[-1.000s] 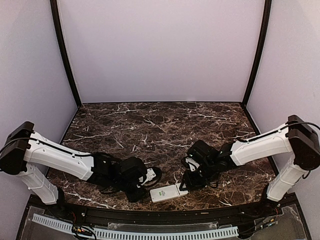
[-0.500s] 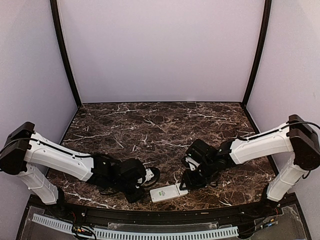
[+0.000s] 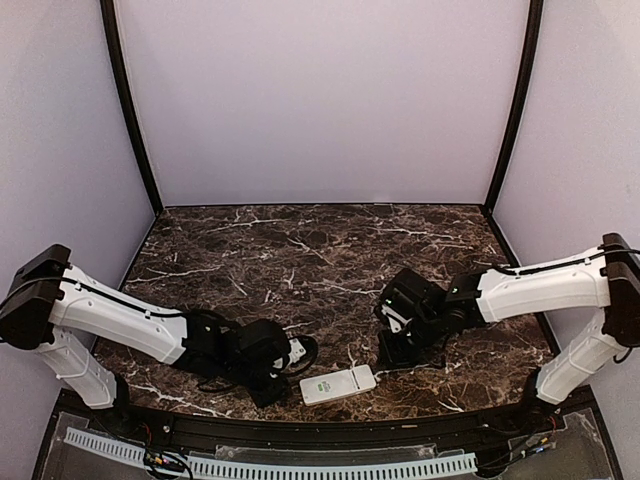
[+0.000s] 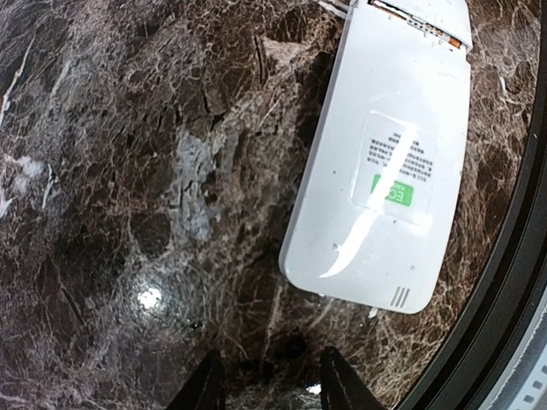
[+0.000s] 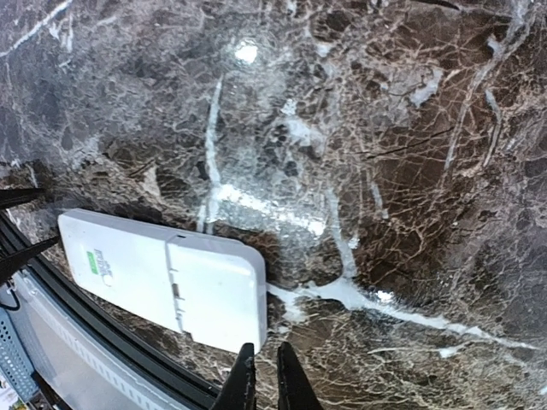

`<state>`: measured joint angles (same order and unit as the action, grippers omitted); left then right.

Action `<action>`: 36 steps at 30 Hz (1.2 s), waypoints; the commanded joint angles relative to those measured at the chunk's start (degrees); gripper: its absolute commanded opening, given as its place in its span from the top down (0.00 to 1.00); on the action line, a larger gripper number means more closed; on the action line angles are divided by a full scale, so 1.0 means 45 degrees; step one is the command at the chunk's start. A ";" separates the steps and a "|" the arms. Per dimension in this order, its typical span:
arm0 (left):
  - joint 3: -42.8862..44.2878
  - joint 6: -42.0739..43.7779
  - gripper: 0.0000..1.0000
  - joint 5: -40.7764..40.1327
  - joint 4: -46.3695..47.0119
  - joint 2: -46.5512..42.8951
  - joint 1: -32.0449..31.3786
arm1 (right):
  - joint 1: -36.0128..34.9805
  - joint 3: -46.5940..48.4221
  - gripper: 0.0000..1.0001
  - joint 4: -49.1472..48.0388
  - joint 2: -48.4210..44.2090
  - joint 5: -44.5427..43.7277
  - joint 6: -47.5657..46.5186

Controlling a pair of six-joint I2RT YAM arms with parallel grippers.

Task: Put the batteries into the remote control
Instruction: Load the battery cover onto the remote control without the battery cover, then press the battery cover on the remote control.

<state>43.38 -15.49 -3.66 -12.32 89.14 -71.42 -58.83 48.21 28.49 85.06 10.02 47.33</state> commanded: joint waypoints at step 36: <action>-0.0367 0.0042 0.69 0.0631 0.0542 0.0305 -0.0008 | -0.1003 0.1321 0.92 0.1833 0.2238 -0.1950 0.0261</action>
<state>42.59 -15.75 -1.23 -8.88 90.37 -71.42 -62.87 53.74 31.38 96.29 5.52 48.86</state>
